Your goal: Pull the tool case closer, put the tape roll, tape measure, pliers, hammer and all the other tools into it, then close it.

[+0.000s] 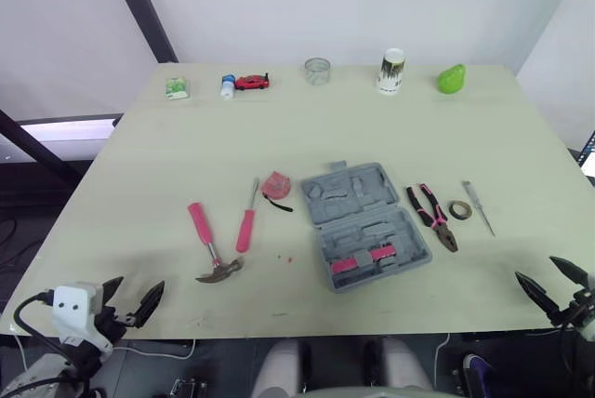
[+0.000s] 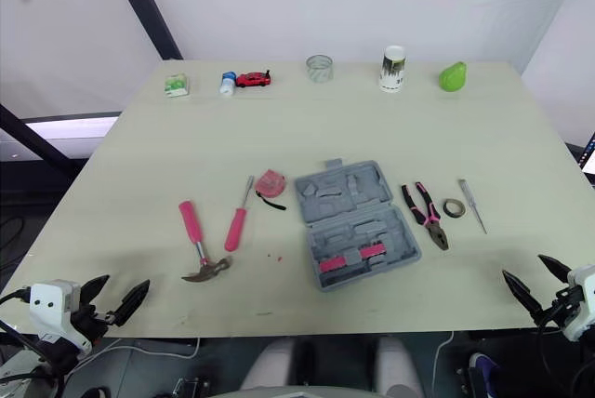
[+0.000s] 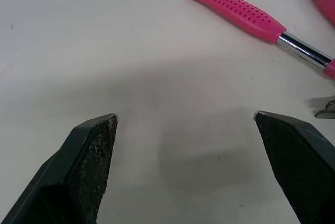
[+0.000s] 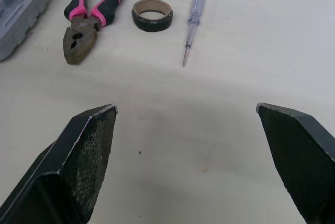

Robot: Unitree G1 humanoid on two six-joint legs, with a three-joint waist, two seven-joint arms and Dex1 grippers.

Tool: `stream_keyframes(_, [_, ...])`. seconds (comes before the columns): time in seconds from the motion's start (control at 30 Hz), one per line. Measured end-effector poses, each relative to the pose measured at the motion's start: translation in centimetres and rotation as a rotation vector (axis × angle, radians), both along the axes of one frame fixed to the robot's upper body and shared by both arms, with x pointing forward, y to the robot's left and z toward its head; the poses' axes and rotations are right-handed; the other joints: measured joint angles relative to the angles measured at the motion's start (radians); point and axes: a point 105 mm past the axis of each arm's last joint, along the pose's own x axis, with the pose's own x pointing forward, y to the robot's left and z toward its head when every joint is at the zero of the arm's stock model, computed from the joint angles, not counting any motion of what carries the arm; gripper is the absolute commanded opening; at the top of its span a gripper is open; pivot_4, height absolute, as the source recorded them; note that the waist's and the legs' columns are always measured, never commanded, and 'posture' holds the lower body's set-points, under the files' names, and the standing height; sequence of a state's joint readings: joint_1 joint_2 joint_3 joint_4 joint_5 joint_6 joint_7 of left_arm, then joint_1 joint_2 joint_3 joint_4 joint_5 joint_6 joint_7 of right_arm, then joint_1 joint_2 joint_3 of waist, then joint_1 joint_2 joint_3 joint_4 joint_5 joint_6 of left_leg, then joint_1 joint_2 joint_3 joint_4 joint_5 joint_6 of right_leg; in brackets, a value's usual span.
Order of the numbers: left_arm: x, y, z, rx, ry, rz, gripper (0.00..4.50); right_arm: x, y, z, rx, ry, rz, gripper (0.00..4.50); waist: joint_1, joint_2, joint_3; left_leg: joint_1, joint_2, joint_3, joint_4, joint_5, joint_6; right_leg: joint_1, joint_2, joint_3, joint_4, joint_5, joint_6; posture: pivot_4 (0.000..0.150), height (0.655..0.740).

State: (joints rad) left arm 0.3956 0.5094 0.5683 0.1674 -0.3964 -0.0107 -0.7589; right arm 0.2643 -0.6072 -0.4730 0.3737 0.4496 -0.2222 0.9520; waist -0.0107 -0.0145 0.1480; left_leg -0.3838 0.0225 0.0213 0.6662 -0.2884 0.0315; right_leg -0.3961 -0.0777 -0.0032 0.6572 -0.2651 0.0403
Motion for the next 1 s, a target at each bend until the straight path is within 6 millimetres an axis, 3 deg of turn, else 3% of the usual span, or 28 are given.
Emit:
stream_keyframes(0.7, [0.6, 0.2, 1.0, -0.018, -0.026, -0.022, 4.46, 0.4, 0.8, 1.2, -0.012, -0.019, -0.016, 4.5, 0.001, 0.0, 0.0, 0.0, 0.0, 0.0, 0.0, 0.0, 0.0, 0.0, 0.0, 0.0, 0.0, 0.0, 0.0, 0.15, 0.74])
stream_keyframes(0.83, [1.7, -0.6, 2.7, -0.05, -0.066, -0.09, 4.46, 1.3, 2.2, 2.5, -0.015, -0.045, 0.024, 4.5, 0.0, 0.0, 0.0, 0.0, 0.0, 0.0, 0.0, 0.0, 0.0, 0.0, 0.0, 0.0, 0.0, 0.0, 0.0, 0.15, 0.74])
stream_keyframes(1.0, [3.9, -3.0, 5.0, -0.068, -0.114, -0.223, 4.46, 3.7, 5.5, 4.0, -0.032, -0.054, 0.143, 4.5, 0.0, 0.0, 0.0, 0.0, 0.0, 0.0, 0.001, 0.0, 0.0, 0.0, 0.0, 0.0, 0.0, 0.0, 0.0, 0.15, 0.74])
